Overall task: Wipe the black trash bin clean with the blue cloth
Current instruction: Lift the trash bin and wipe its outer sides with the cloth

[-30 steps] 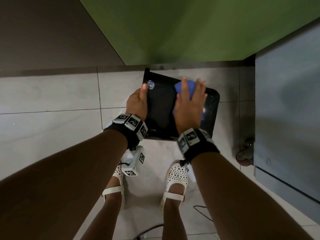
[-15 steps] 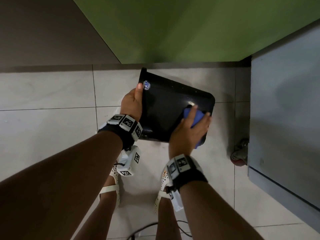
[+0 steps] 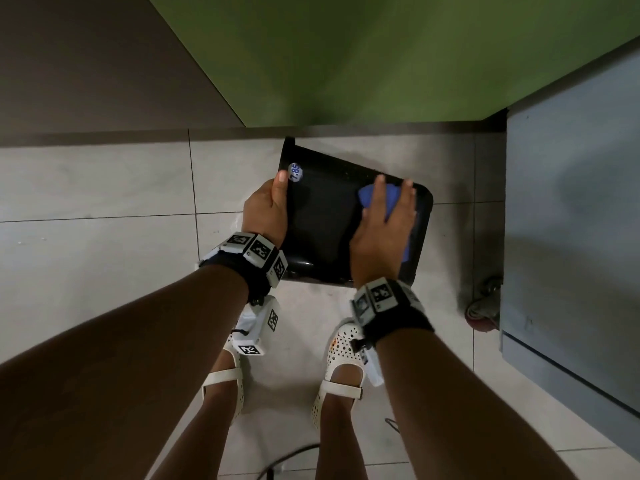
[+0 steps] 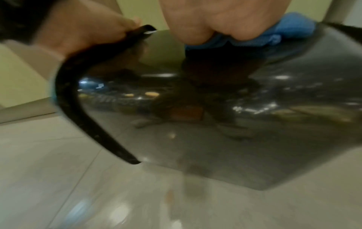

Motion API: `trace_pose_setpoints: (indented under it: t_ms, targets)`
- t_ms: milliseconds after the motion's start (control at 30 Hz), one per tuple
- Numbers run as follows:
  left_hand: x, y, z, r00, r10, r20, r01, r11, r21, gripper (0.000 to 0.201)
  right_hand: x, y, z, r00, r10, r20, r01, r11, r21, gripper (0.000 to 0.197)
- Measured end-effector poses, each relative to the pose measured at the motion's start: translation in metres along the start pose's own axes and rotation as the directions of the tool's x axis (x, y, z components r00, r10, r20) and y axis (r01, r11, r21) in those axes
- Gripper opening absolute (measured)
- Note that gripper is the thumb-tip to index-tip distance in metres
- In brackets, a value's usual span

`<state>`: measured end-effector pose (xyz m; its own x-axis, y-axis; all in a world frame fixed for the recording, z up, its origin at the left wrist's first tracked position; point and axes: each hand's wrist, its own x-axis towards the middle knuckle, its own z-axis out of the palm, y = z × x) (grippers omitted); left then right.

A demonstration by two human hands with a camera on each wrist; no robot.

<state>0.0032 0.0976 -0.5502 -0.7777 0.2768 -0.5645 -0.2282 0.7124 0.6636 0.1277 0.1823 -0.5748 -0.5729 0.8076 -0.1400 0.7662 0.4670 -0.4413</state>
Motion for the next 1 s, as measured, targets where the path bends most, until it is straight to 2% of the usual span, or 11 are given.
trace_pose_setpoints:
  t_ms: [67, 167, 267, 433, 533, 600, 667, 733, 867, 933, 1000]
  targets:
    - [0.001, 0.0, 0.0, 1.0, -0.01, 0.002, 0.01, 1.0, -0.012, 0.051, 0.007, 0.015, -0.007, 0.996, 0.09, -0.008, -0.09, 0.996, 0.005, 0.057]
    - [0.001, 0.001, 0.001, 1.0, -0.005, -0.003, 0.005, 1.0, -0.009, 0.05, 0.008, 0.023, -0.011, 0.989, 0.142, -0.044, -0.136, 0.985, 0.106, 0.059]
    - [0.001, 0.001, 0.001, 1.0, 0.002, -0.01, -0.002, 1.0, 0.0, 0.05, -0.003, 0.009, -0.004, 0.983, 0.173, -0.059, -0.17, 0.984, 0.054, 0.05]
    - [0.0, 0.0, 0.002, 1.0, -0.011, -0.006, 0.011, 1.0, -0.016, 0.048, -0.026, -0.03, 0.013, 0.991, -0.128, -0.047, 0.132, 0.987, 0.086, 0.036]
    - [0.0, 0.001, 0.001, 1.0, 0.0, 0.003, 0.0, 1.0, -0.002, 0.048, -0.016, -0.02, 0.011, 0.963, -0.268, -0.013, 0.268, 0.96, 0.083, 0.039]
    - [0.0, 0.001, 0.0, 1.0, 0.006, 0.004, -0.007, 1.0, 0.022, 0.049, -0.007, 0.003, 0.004, 0.957, -0.29, -0.023, 0.291, 0.955, 0.051, 0.034]
    - [0.0, 0.0, -0.001, 1.0, 0.011, 0.004, -0.011, 1.0, 0.029, 0.051, 0.004, 0.025, -0.006, 0.98, -0.197, -0.031, 0.197, 0.98, -0.001, 0.037]
    - [0.0, 0.0, 0.0, 1.0, 0.007, 0.008, -0.007, 1.0, 0.02, 0.052, 0.015, 0.04, -0.016, 0.999, -0.028, -0.018, 0.028, 0.999, -0.018, 0.04]
    - [0.001, 0.0, 0.0, 1.0, 0.004, 0.003, -0.004, 1.0, 0.009, 0.051, 0.028, 0.041, -0.025, 0.97, 0.244, 0.019, -0.244, 0.961, 0.129, 0.039]
    - [0.001, -0.001, 0.0, 1.0, 0.007, 0.003, -0.008, 1.0, 0.025, 0.05, 0.026, 0.031, -0.024, 0.951, 0.309, -0.014, -0.296, 0.921, 0.253, 0.037]
    - [0.001, 0.0, 0.001, 1.0, 0.009, 0.004, -0.009, 1.0, 0.029, 0.05, 0.019, 0.017, -0.019, 0.962, 0.264, -0.074, -0.237, 0.936, 0.261, 0.035]
